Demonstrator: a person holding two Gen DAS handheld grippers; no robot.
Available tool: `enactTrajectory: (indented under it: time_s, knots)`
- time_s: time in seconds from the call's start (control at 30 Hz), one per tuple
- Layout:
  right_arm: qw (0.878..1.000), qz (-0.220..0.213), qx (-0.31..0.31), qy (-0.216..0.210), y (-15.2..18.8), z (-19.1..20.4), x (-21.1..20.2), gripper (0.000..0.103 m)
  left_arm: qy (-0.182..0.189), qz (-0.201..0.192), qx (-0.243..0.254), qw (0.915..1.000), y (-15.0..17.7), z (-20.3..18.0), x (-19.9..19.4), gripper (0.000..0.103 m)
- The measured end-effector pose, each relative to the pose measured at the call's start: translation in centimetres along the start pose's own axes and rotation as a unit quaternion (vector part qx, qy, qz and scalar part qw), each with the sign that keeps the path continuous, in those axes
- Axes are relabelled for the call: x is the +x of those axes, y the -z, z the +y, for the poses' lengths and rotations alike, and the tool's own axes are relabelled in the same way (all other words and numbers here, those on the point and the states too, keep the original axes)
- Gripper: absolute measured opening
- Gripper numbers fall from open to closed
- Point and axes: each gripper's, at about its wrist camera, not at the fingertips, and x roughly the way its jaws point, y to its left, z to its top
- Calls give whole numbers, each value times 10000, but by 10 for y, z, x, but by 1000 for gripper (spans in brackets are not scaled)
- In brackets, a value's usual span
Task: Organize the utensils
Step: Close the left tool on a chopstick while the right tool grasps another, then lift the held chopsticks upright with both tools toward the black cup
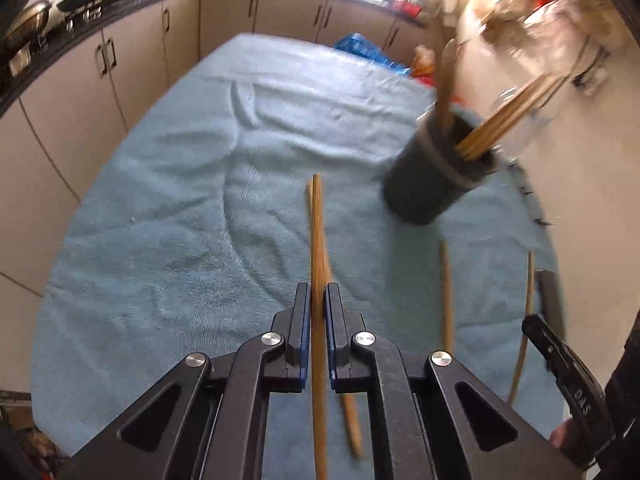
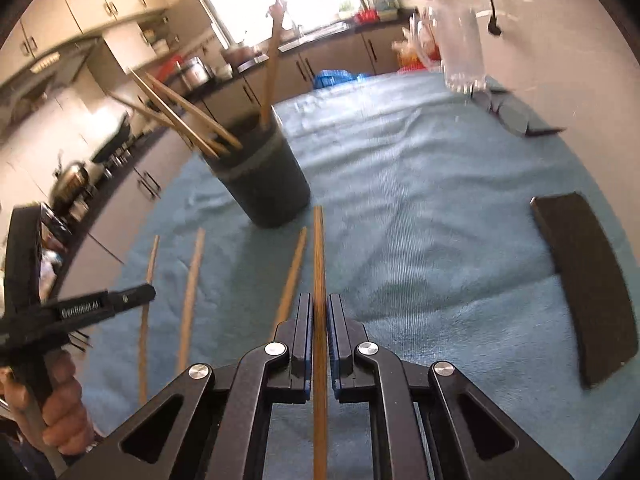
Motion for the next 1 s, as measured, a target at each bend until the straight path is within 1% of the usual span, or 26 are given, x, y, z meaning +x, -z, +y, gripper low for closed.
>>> enactTrajectory:
  time_s: [0.1,0.2,0.3,0.4,0.53,1.0]
  knots:
    - [9991,-406,-49,-103,-4,8,-26,7,79,-383,94,9992,1,-6,-31,6]
    - [9975,-675,-88,-204,-5,15,-44,7,195,-632,142,9977,3,-7,-55,6]
    - [9955,-897,-111,-285,-7,19,-54,7,269,-771,209,9964,5,-11,-67,6]
    - [9941,-1005,-95,-391,-10,23,-59,7,316,-906,314,9949,6,-16,-77,6]
    - [9931,-1078,-116,-439,-13,28,-62,7,408,-987,393,9935,4,-21,-77,6]
    - [9924,-1099,-218,-500,-19,35,-56,7,540,-985,363,9930,-2,-17,-67,6]
